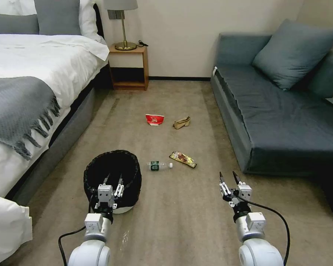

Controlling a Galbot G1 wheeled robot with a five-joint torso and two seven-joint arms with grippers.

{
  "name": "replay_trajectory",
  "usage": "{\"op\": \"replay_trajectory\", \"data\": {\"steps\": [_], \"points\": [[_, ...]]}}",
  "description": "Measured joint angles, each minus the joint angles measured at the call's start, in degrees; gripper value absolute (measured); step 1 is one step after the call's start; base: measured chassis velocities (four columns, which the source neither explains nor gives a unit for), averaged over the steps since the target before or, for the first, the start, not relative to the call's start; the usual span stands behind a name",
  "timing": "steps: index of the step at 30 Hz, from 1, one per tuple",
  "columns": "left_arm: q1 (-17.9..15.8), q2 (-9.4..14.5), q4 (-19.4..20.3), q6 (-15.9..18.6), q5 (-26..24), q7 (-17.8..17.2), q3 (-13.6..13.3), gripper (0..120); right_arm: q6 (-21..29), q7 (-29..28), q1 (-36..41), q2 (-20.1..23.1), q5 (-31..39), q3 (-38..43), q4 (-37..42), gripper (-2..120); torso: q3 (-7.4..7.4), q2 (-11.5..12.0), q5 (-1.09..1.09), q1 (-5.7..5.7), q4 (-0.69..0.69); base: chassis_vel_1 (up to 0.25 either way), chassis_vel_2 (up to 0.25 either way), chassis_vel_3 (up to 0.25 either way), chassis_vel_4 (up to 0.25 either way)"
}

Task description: Pick up the trash bin, then pick up the garbage on the floor and place it into the trash bin.

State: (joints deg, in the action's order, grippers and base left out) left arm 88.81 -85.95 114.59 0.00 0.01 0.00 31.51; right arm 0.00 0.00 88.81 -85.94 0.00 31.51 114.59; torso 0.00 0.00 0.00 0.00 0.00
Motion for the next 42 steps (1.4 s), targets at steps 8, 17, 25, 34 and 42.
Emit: {"op": "replay_trajectory", "data": {"steps": [8,17,25,34,42], "points": [[0.0,0.0,0.0,0.0,0.0,0.0,0.0,50,0.0,0.0,0.0,0.0,0.0,0.0,0.0,50,0.0,0.0,0.0,0.0,0.0,0.0,0.0,0.0,0.0],[0.0,0.0,0.0,0.0,0.0,0.0,0.0,50,0.0,0.0,0.0,0.0,0.0,0.0,0.0,50,0.0,0.0,0.0,0.0,0.0,0.0,0.0,0.0,0.0],[-6.9,3.5,-5.8,5.4,-6.0,-7.7,2.4,62,3.9,-5.2,-2.0,3.5,8.1,-3.2,-1.2,69,-0.01,0.0,0.01,0.0,-0.01,0.0,0.0,0.0,0.0],[-10.4,9.7,-5.5,8.8,-10.7,-12.1,5.3,93,10.9,-14.4,-5.4,9.6,22.2,-8.8,-3.5,98,-0.01,0.0,0.01,0.0,0.01,0.0,0.0,0.0,0.0],[-8.8,11.1,-1.8,8.9,-10.8,-12.0,5.5,99,11.0,-13.6,-6.1,12.9,27.7,-7.1,0.3,100,-0.01,0.0,-0.05,0.0,0.0,0.0,0.0,0.0,0.0]]}}
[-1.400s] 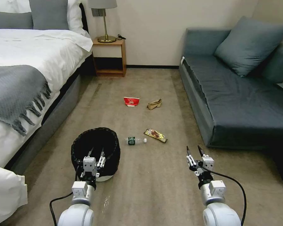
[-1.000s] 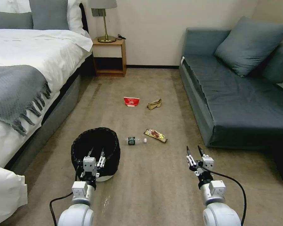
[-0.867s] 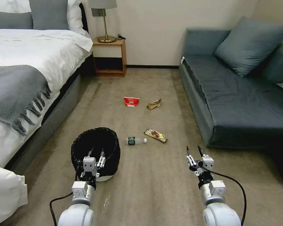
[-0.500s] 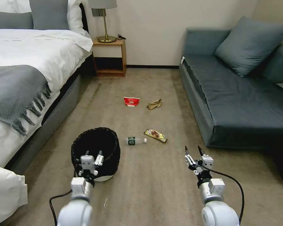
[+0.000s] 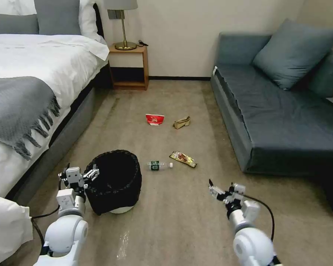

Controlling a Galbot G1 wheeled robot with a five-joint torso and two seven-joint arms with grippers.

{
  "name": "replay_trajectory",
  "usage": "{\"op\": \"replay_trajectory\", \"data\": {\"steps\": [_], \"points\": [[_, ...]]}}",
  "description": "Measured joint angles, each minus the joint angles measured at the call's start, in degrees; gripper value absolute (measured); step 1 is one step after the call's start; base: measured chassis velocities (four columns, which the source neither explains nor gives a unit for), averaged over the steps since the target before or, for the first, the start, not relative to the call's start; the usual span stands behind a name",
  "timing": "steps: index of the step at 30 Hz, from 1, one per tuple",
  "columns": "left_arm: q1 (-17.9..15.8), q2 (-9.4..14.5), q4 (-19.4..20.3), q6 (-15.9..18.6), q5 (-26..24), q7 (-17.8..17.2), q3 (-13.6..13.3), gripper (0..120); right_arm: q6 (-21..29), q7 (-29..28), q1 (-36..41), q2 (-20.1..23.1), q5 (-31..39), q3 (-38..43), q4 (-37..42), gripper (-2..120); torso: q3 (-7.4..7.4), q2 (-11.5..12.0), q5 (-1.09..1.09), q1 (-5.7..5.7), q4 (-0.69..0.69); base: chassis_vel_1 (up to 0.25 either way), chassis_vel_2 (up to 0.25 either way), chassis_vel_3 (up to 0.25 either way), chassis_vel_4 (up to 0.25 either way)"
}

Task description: Pick up the trash bin, then pick up the garbage on the floor and place it into the trash bin.

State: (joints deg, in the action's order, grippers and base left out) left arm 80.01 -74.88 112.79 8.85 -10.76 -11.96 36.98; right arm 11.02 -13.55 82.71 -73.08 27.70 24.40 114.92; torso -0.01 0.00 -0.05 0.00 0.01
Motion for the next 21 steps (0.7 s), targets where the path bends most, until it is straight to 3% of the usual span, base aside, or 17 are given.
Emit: {"op": "replay_trajectory", "data": {"steps": [8,13,16,17,19,21], "points": [[0.7,1.7,0.8,0.9,-0.6,-1.0,0.6,98,-0.4,0.0,0.3,0.5,0.4,1.4,0.9,100,0.01,0.0,0.05,0.0,-0.01,0.0,0.0,0.0,0.0],[0.9,3.9,1.4,2.8,-4.1,-3.4,1.6,98,-0.8,0.0,0.6,0.4,0.3,1.5,1.1,100,0.01,0.0,0.05,0.0,-0.01,0.0,0.0,0.0,0.0],[0.9,6.4,2.2,5.9,-10.7,-6.3,2.1,97,-1.3,0.0,0.6,0.3,-0.1,1.5,0.8,100,0.01,0.0,0.05,0.0,0.0,0.0,0.0,0.0,0.0],[0.9,6.4,2.2,5.9,-10.7,-6.3,2.1,97,-1.3,0.0,0.6,0.3,-0.1,1.5,0.8,100,0.01,0.0,0.05,0.0,0.0,0.0,0.0,0.0,0.0],[0.5,8.7,3.1,10.0,-17.9,-8.5,2.6,98,-1.8,0.0,0.6,0.1,-0.5,1.5,0.3,100,0.01,0.0,0.05,0.0,0.0,0.0,0.0,0.0,0.0],[0.1,9.7,3.4,11.7,-20.7,-9.5,2.8,98,-1.9,0.0,0.6,0.0,-0.6,1.5,0.1,100,0.01,0.0,0.05,0.0,0.0,0.0,0.0,0.0,0.0]]}}
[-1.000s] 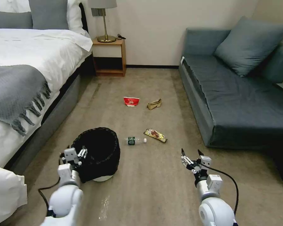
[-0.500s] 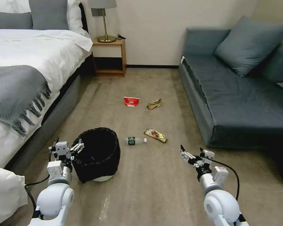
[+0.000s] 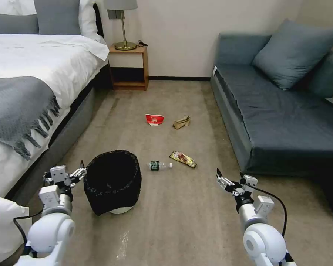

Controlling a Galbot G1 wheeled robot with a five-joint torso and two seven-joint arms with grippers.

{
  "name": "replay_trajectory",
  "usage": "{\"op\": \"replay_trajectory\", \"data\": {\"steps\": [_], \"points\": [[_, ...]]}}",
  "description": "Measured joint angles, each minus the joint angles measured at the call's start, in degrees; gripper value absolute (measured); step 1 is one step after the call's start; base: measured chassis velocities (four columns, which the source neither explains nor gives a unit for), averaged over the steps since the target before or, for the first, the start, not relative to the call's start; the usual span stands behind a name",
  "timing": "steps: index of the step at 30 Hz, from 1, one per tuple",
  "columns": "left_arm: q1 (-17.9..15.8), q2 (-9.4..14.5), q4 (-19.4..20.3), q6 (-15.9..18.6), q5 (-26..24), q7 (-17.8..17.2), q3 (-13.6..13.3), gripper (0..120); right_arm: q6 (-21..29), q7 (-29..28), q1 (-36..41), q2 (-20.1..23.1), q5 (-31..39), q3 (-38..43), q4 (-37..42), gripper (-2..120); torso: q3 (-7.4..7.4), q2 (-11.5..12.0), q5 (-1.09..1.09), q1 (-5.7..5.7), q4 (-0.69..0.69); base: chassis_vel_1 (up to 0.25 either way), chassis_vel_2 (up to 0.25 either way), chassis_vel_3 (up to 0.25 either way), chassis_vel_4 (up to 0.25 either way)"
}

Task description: Pick up the trash bin, then pick up the garbage on the floor and place it into the trash bin.

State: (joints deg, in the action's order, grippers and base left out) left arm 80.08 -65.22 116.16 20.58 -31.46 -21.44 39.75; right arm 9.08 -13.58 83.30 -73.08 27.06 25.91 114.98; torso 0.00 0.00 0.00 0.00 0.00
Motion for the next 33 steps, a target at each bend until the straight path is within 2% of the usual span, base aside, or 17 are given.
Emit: {"op": "replay_trajectory", "data": {"steps": [3,4,8,10,13,15,17,20,26,33], "points": [[-1.6,2.1,-0.2,4.3,-7.3,-2.1,0.0,98,-0.3,0.0,-0.1,-0.2,-0.3,0.1,-0.3,100,0.0,0.0,0.0,0.0,0.0,0.0,0.0,0.0,0.0],[-1.6,2.1,-0.2,4.3,-7.3,-2.1,0.0,98,-0.3,0.0,-0.1,-0.2,-0.3,0.1,-0.3,100,0.0,0.0,0.0,0.0,0.0,0.0,0.0,0.0,0.0],[-5.5,2.9,-2.2,10.2,-14.8,-4.2,-0.9,98,-0.8,0.0,-0.1,-0.4,-0.6,0.5,-0.6,100,0.0,0.0,0.01,0.0,0.0,0.0,0.0,0.0,0.0],[-6.4,2.9,-2.6,11.1,-15.9,-4.6,-1.3,98,-0.9,0.0,-0.1,-0.5,-0.7,0.6,-0.6,100,0.0,0.0,0.0,0.0,0.0,0.0,0.0,0.0,0.0],[-9.9,2.7,-4.8,13.5,-17.4,-5.9,-3.5,98,-1.1,0.0,-0.1,-0.8,-1.0,1.1,-0.7,100,0.0,0.0,0.0,0.0,-0.01,0.0,0.0,0.0,0.0],[-10.8,2.6,-5.7,13.9,-17.5,-6.2,-4.0,98,-1.2,0.0,-0.1,-0.9,-1.0,1.3,-0.8,100,0.0,0.0,0.01,0.0,-0.01,0.0,0.0,0.0,0.0],[-12.4,2.3,-8.4,14.6,-17.7,-7.1,-4.5,98,-1.3,0.0,-0.4,-1.0,-1.0,1.4,-1.5,100,0.0,0.0,0.0,0.0,-0.02,0.0,0.0,0.0,0.0],[-12.9,2.1,-10.7,14.8,-17.7,-7.7,-4.4,98,-1.4,0.0,-0.9,-1.0,-1.0,1.3,-2.3,100,-0.01,0.0,0.0,0.0,0.01,0.0,0.0,0.0,0.0],[-14.7,1.3,-15.5,14.4,-17.2,-7.0,-5.5,98,-1.7,0.0,-1.3,-1.2,-1.0,1.4,-2.9,100,-0.01,0.0,0.0,0.0,0.0,0.0,0.0,0.0,0.0],[-16.5,-0.1,-18.3,13.8,-16.4,-6.2,-7.0,96,-1.7,-0.1,-1.8,-1.3,-1.2,1.6,-3.0,100,0.0,0.0,0.0,0.0,-0.01,0.0,0.0,0.0,0.0]]}}
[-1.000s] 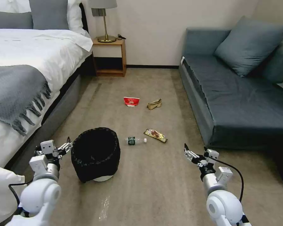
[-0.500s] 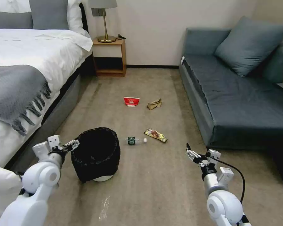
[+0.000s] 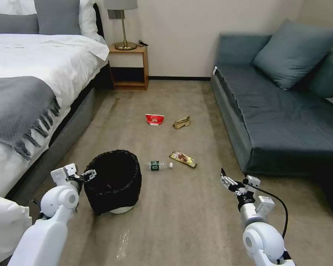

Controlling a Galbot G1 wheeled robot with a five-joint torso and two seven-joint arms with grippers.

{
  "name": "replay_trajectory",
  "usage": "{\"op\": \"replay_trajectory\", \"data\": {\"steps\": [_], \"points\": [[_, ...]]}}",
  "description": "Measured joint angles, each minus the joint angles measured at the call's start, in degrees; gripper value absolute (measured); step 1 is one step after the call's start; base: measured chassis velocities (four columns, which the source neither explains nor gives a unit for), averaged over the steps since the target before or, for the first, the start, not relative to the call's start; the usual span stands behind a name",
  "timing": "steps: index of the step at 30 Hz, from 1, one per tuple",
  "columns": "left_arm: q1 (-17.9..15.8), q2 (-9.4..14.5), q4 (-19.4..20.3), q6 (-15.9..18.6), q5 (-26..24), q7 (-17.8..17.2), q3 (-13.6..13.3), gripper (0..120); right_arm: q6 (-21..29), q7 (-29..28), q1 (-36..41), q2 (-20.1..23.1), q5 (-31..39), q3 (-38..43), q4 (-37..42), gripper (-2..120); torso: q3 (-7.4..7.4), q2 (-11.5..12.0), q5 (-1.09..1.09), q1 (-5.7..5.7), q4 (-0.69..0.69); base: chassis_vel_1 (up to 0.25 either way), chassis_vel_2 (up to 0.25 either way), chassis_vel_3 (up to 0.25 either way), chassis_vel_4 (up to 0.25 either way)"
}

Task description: Pick up the trash bin, then pick up the garbage on the floor and place it into the trash bin.

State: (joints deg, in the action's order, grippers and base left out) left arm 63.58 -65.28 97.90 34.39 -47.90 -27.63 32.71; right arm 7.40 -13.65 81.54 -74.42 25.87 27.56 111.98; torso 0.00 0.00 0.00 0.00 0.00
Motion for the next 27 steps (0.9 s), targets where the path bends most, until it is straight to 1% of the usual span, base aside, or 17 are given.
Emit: {"op": "replay_trajectory", "data": {"steps": [3,6,7,8,9,12,13,15,16,17,18,19,21,22,24,25,27], "points": [[-0.6,-0.8,-2.2,-0.2,1.5,0.2,-0.6,95,0.0,0.0,0.0,0.0,0.0,0.2,-0.1,100,0.0,0.0,0.0,0.0,0.0,0.0,0.0,0.0,0.0],[-0.8,-1.1,-3.2,-0.4,2.2,0.2,-0.7,95,0.0,0.0,0.0,0.0,0.0,0.2,-0.1,100,0.0,0.0,-0.02,0.0,0.01,0.0,0.0,0.0,0.0],[-0.9,-1.1,-3.5,-0.5,2.4,0.3,-0.7,92,-0.1,0.0,0.0,0.0,0.0,0.2,-0.2,100,0.01,0.0,-0.06,0.0,0.01,0.0,0.0,0.0,0.0],[-0.9,-1.2,-3.9,-0.6,2.8,0.6,-0.6,89,-0.1,0.0,0.0,0.0,0.0,0.3,-0.2,100,0.01,0.0,-0.05,0.0,0.01,0.0,0.0,0.0,0.0],[-0.9,-1.2,-3.9,-0.6,2.8,0.6,-0.6,89,-0.1,0.0,0.0,0.0,0.0,0.3,-0.2,100,0.01,0.0,-0.05,0.0,0.01,0.0,0.0,0.0,0.0],[-0.9,-1.4,-4.2,-0.6,3.4,1.0,-0.6,75,-0.2,-0.1,0.2,0.0,0.0,0.3,-0.2,100,0.01,0.0,-0.03,0.0,0.01,0.0,0.0,0.0,0.0],[-0.9,-1.4,-4.2,-0.6,3.4,1.0,-0.6,75,-0.2,-0.1,0.2,0.0,0.0,0.3,-0.2,100,0.01,0.0,-0.03,0.0,0.01,0.0,0.0,0.0,0.0],[-0.9,-1.8,-4.2,-0.6,3.7,1.1,-0.6,64,-0.2,-0.1,0.2,0.0,0.1,0.3,-0.1,100,0.01,0.0,-0.03,0.0,0.0,0.0,0.0,0.0,0.0],[-0.8,-1.9,-4.2,-0.6,3.8,1.1,-0.6,61,-0.2,-0.2,0.1,0.0,0.1,0.3,-0.1,100,0.01,0.0,-0.03,0.0,0.01,0.0,0.0,0.0,0.0],[-0.8,-1.9,-4.2,-0.6,3.8,1.1,-0.6,61,-0.2,-0.2,0.1,0.0,0.1,0.3,-0.1,100,0.01,0.0,-0.03,0.0,0.01,0.0,0.0,0.0,0.0],[-0.6,-2.1,-4.2,-0.6,4.0,1.3,-0.7,55,-0.2,-0.2,0.2,0.0,0.2,0.3,0.0,100,0.01,0.0,-0.03,0.0,0.0,0.0,0.0,0.0,0.0],[-0.4,-2.2,-4.2,-0.7,4.2,1.4,-0.7,52,-0.2,-0.2,0.3,0.0,0.2,0.3,0.2,100,0.01,0.0,-0.03,0.0,0.0,0.0,0.0,0.0,0.0],[0.1,-2.4,-4.1,-0.9,4.8,1.9,-0.6,41,-0.2,-0.2,0.5,0.0,0.3,0.3,0.6,100,0.01,0.0,-0.02,0.0,0.0,0.0,0.0,0.0,0.0],[0.1,-2.4,-4.1,-0.9,4.8,1.9,-0.6,41,-0.2,-0.2,0.5,0.0,0.3,0.3,0.6,100,0.01,0.0,-0.02,0.0,0.0,0.0,0.0,0.0,0.0],[0.6,-2.6,-3.8,-1.2,5.5,2.4,-0.4,32,-0.2,-0.2,0.7,0.0,0.3,0.2,0.9,100,0.01,0.0,-0.01,0.0,0.0,0.0,0.0,0.0,0.0],[0.6,-2.6,-3.8,-1.2,5.5,2.4,-0.4,32,-0.2,-0.2,0.7,0.0,0.3,0.2,0.9,100,0.01,0.0,-0.01,0.0,0.0,0.0,0.0,0.0,0.0],[1.4,-2.6,-3.2,-1.9,6.4,2.9,-0.2,22,-0.2,-0.3,0.8,0.0,0.3,0.2,1.1,100,0.01,0.0,-0.01,0.0,0.0,0.0,0.0,0.0,0.0]]}}
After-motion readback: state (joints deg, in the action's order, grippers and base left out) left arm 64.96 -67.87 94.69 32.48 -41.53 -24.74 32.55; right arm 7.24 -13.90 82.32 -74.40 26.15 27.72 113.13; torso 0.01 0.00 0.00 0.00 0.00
